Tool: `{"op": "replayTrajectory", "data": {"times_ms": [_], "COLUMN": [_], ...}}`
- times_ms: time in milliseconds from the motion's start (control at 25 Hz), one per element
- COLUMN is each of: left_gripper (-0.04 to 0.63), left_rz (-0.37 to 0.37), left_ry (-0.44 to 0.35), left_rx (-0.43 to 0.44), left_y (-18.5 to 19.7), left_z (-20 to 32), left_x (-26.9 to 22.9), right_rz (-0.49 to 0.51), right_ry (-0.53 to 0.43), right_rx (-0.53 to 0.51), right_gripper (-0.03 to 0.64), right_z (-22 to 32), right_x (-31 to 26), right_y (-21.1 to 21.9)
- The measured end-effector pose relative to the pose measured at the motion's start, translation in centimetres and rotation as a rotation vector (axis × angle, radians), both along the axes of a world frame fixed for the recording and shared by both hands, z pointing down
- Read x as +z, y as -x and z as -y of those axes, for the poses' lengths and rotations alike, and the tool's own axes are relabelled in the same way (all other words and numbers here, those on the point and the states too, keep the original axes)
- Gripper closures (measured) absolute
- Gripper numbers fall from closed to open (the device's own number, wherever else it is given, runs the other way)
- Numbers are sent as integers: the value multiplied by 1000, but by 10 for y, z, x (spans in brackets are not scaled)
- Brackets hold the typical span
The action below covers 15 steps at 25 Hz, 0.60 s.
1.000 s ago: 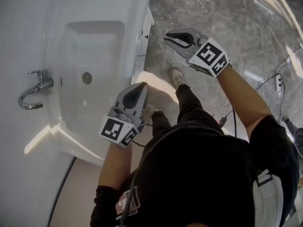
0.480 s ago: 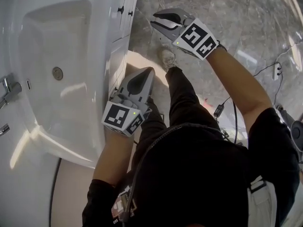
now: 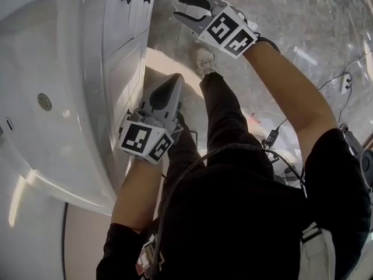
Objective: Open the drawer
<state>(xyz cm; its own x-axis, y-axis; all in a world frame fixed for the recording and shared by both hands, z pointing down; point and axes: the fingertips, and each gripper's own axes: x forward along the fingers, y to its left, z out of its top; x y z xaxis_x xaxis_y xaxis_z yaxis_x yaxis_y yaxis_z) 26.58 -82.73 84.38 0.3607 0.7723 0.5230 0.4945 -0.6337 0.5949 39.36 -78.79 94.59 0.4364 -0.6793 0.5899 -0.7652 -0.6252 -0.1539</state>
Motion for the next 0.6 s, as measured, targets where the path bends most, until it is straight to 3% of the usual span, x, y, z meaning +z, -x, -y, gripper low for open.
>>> {"op": "replayTrajectory", "data": {"times_ms": [360, 600], "left_gripper": [595, 595], "left_rz": [58, 49], "left_ry": [-40, -75], "left_rx": [-37, -13], "left_y": [-11, -14], "left_z": [5, 1], "left_x": [72, 106], "right_rz": [7, 21], "right_ry": [-21, -31], "right_rx": [7, -12], "right_gripper": [499, 476], "right_z": [22, 35], "right_x": [78, 118], "right_y": [-26, -39]}}
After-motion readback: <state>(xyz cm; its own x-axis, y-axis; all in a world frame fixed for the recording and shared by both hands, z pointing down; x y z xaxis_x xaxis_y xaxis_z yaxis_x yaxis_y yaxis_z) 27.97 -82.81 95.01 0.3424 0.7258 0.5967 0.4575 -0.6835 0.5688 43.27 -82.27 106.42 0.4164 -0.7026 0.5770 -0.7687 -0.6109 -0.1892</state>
